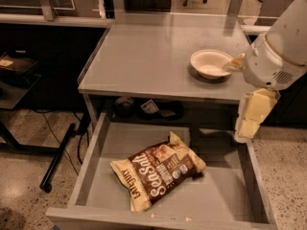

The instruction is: Pick brown chip bag from top drawer and place on counter

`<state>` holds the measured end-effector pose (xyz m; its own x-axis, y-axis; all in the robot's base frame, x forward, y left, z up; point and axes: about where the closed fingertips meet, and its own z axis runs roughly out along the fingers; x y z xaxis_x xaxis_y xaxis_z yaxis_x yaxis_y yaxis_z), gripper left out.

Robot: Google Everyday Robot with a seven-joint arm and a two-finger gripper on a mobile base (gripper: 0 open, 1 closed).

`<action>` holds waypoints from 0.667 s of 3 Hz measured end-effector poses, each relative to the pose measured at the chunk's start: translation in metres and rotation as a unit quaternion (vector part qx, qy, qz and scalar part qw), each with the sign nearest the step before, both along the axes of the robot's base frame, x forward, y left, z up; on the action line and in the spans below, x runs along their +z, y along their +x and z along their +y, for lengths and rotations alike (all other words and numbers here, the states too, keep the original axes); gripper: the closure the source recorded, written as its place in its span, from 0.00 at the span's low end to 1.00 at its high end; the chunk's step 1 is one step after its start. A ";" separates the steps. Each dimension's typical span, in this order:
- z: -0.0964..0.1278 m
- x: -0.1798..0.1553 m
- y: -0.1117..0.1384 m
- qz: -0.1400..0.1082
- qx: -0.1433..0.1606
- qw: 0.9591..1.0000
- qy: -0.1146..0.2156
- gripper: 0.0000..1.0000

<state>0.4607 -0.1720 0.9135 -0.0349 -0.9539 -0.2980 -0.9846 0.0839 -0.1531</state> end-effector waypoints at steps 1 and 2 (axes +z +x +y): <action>0.010 -0.017 0.002 0.025 -0.006 1.000 0.008 0.00; 0.010 -0.017 0.002 0.025 -0.006 1.000 0.008 0.00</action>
Offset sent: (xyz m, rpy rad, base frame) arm 0.0015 0.0092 -0.0157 0.0140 0.0465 -0.0099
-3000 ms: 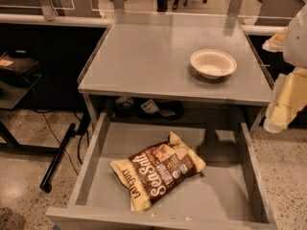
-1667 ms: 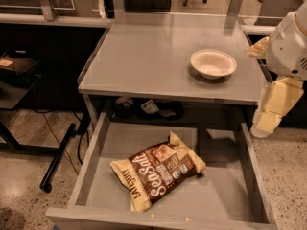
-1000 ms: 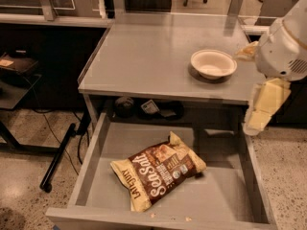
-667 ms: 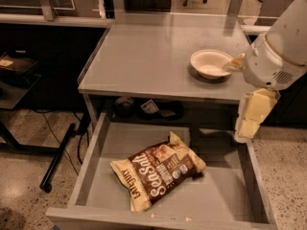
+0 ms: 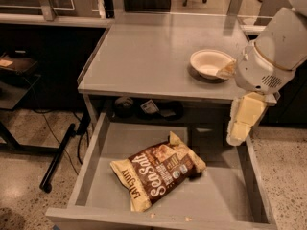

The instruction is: Pick brown chip bag from top drawer and place on counter

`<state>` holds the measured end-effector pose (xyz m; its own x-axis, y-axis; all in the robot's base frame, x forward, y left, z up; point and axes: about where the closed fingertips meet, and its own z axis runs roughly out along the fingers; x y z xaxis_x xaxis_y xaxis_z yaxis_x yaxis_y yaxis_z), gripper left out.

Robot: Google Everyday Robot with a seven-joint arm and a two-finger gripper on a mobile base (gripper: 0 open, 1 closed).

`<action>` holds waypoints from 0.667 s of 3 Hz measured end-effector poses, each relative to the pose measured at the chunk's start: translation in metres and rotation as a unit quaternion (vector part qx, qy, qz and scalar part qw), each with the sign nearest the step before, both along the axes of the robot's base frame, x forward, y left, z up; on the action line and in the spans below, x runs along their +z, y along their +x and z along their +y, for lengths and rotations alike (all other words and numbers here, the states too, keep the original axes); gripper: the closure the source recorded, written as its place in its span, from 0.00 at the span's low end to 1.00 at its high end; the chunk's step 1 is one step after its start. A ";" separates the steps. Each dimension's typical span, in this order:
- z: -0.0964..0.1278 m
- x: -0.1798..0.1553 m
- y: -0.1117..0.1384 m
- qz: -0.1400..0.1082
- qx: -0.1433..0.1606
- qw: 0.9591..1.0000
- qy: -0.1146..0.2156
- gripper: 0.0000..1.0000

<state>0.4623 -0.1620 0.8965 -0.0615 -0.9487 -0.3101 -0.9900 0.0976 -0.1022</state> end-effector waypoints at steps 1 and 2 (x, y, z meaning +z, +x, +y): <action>0.023 -0.028 -0.010 0.015 0.018 1.000 -0.007 0.00; 0.051 -0.076 -0.017 0.040 0.039 0.998 -0.015 0.00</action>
Offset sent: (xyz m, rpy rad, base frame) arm -0.0231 0.0831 -0.1344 -0.0453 0.1446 0.1269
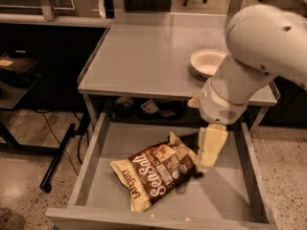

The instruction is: Pick brown chip bag from top drawer and place on counter

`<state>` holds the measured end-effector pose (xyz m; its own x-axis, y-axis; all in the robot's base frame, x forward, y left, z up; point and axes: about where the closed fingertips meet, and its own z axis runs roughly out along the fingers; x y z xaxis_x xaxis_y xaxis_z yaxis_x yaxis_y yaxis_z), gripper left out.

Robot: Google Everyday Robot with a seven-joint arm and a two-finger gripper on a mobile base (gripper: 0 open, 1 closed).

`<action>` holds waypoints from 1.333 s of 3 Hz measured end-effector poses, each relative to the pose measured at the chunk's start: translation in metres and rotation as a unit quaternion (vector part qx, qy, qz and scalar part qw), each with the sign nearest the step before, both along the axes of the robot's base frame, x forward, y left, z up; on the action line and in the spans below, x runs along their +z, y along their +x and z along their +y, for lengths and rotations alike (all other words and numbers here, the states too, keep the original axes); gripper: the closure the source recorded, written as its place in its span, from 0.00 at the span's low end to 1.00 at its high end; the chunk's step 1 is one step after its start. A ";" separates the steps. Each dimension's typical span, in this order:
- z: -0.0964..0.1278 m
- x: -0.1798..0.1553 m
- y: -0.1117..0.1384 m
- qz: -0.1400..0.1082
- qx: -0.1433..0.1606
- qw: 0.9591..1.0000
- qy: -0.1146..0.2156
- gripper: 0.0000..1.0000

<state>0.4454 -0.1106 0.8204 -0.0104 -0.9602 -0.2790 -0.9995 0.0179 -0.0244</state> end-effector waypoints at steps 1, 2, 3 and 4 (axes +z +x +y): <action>0.012 -0.037 -0.001 0.025 0.005 1.000 0.008 0.00; 0.015 -0.041 -0.003 0.023 0.011 1.000 0.009 0.00; 0.019 -0.051 -0.004 0.020 0.019 1.000 0.010 0.00; 0.019 -0.063 0.001 0.012 0.029 0.999 0.010 0.00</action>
Offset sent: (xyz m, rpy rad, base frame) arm -0.0011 0.0113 -0.0322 0.0152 0.0435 0.0086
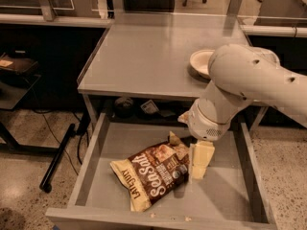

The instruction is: Pick brown chip bag from top drawer and place on counter

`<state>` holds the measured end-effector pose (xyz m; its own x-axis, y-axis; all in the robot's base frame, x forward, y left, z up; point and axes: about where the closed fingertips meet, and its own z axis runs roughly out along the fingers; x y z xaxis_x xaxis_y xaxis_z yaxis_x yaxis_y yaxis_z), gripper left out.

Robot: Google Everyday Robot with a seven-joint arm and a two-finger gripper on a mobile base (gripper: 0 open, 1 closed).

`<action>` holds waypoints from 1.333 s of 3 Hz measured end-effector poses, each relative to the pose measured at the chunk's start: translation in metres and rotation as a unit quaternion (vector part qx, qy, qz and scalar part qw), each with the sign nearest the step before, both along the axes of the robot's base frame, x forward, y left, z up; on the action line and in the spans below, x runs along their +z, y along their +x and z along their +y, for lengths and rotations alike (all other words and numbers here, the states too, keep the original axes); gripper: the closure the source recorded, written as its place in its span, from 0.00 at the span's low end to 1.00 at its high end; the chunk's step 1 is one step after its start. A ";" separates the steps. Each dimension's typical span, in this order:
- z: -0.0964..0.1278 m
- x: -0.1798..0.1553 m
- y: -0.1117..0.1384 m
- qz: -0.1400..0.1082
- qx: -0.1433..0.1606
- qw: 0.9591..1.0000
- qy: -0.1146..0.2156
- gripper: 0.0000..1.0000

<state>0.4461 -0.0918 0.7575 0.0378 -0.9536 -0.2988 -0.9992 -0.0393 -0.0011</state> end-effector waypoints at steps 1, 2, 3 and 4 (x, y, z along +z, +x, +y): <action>-0.001 -0.012 0.008 -0.006 0.009 1.000 0.008 0.00; 0.001 -0.025 0.018 -0.006 0.021 1.000 0.019 0.00; 0.016 -0.037 0.037 0.009 0.025 0.999 0.042 0.00; 0.016 -0.037 0.037 0.009 0.025 0.999 0.042 0.00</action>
Offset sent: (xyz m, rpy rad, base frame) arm 0.0317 0.0030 -0.0427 0.0706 -0.0056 0.0676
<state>0.4829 -0.0758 0.7202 0.0784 -0.9224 -0.3782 -0.9959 -0.0894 0.0115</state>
